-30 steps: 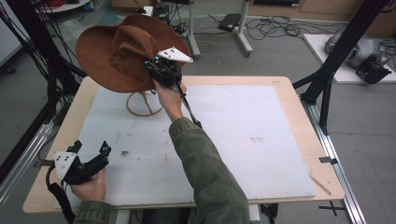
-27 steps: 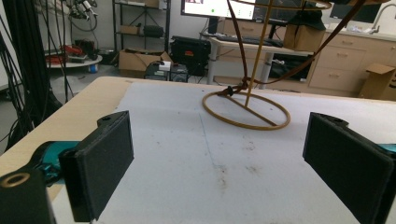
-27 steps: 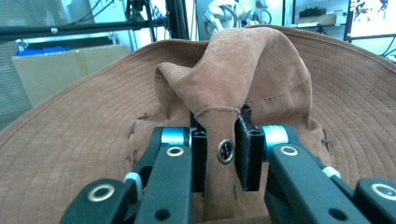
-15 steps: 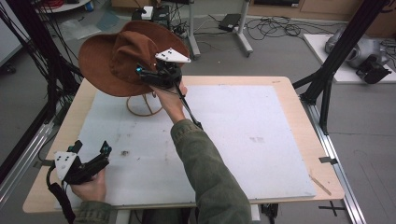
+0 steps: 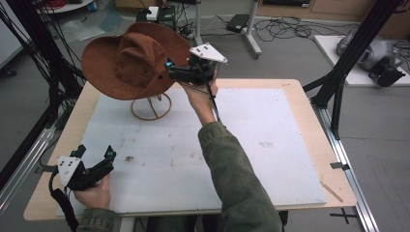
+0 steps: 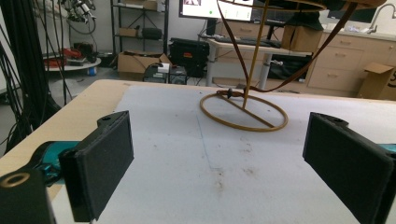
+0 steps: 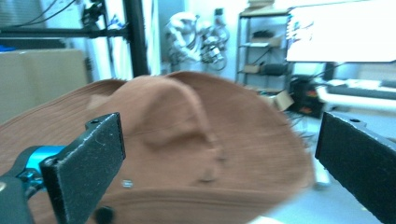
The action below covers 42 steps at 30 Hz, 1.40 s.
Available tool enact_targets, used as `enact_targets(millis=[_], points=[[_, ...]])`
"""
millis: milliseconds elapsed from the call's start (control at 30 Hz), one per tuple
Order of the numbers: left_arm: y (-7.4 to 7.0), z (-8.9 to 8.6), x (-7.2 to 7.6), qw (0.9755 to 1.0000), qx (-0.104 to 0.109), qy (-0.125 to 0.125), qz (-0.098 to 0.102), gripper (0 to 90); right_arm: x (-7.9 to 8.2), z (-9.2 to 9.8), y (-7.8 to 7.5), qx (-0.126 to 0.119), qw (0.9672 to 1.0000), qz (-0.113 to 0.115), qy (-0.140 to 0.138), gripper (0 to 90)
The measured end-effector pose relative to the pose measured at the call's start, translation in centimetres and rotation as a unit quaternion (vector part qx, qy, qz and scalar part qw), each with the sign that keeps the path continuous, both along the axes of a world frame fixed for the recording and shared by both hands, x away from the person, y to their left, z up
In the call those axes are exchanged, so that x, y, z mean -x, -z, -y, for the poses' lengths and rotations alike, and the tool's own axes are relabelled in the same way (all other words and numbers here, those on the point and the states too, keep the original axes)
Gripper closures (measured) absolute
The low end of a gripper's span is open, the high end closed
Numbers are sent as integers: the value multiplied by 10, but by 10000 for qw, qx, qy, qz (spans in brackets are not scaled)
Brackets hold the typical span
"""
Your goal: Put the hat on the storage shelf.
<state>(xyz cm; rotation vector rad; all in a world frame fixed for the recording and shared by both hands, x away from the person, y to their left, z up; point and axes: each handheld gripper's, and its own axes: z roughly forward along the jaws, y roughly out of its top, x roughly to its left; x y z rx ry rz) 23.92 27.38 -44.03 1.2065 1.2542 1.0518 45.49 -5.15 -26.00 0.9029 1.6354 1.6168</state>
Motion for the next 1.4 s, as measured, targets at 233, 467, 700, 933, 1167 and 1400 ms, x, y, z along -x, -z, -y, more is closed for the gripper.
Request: enact_targets(millis=[233, 467, 700, 933, 1167, 1400], points=[[-1, 1, 0, 10000, -29, -12, 7, 89, 30, 69, -7, 119, 9982, 117, 569, 8], [-3, 3, 1, 10000, -29, 15, 13, 89, 72, 148, -4, 195, 9898, 235, 1389, 16], [-3, 4, 1, 10000, 19, 1, 17, 89, 113, 211, 17, -55, 9806, 204, 1951, 24], [-2, 0, 1, 9998, 201, -54, -24, 89, 145, 244, 55, -175, 9724, 124, 2324, 26], [-2, 2, 0, 9999, 115, -56, -18, 89, 159, 244, 114, -10, 9727, -218, 2312, 26], [-1, 1, -1, 9999, 155, -68, -22, 89, 168, 239, 156, 64, 9726, -342, 2300, 26]])
